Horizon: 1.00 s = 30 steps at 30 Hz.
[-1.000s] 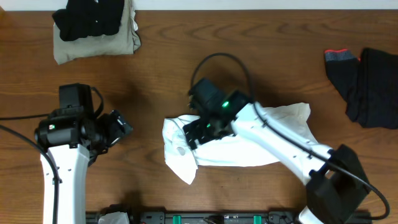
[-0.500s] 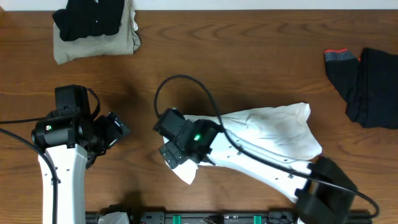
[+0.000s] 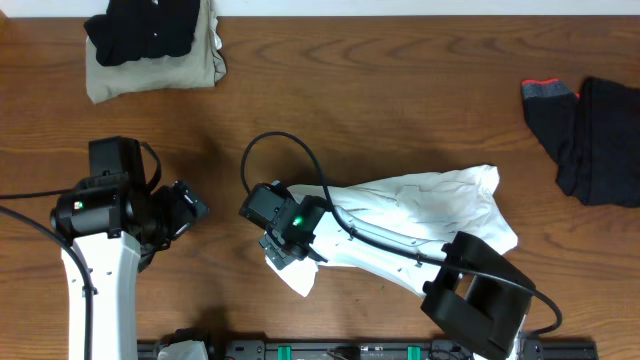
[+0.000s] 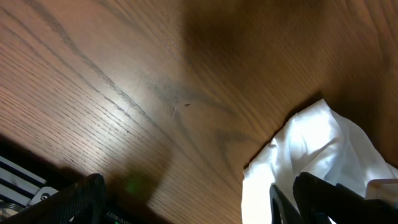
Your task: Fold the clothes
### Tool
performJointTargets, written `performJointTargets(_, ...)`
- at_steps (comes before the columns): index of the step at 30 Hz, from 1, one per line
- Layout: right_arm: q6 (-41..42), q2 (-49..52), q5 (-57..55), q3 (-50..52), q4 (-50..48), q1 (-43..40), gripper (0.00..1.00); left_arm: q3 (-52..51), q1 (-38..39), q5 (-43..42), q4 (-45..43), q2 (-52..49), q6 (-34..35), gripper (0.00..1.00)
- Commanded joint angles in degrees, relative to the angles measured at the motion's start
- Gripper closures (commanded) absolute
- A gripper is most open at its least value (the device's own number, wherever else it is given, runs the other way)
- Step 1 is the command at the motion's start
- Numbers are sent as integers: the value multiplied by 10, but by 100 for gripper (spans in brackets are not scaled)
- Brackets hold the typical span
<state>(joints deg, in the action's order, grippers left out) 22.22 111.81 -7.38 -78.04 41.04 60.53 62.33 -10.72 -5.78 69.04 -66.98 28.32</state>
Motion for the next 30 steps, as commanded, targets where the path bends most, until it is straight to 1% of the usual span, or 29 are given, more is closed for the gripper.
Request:
performJointTargets(1,-2,-3,-16,-8,-4,-3,14,-7,-2,9,3,3,-2,2)
performJointTargets(2,1,-3,-17,-8,-4,-5,16,-8,-2,9,3,3,-2,2)
performJointTargets(5,5,-2,-17,-8,-4,-12,27,-11,-2,9,3,3,-2,2)
performJointTargets(7,12,-2,-19,-8,-4,-17,43,-12,-2,9,3,3,-2,2)
performJointTargets(9,26,-2,-21,-8,-4,-23,55,-13,-2,9,3,3,-2,2)
performJointTargets(16,30,-3,-16,-8,-4,-48,73,-13,-2,9,3,3,-2,2)
performJointTargets(22,30,-3,-14,-9,-3,-68,81,-13,-2,9,3,3,-2,2)
performJointTargets(25,30,-3,-12,-9,-3,-80,91,-13,-2,9,3,3,-2,2)
performJointTargets(27,30,-3,-16,-9,-3,-88,95,-13,-2,10,3,3,-2,2)
performJointTargets(30,30,-3,-27,-9,-2,-101,99,-13,-2,10,3,3,-2,2)
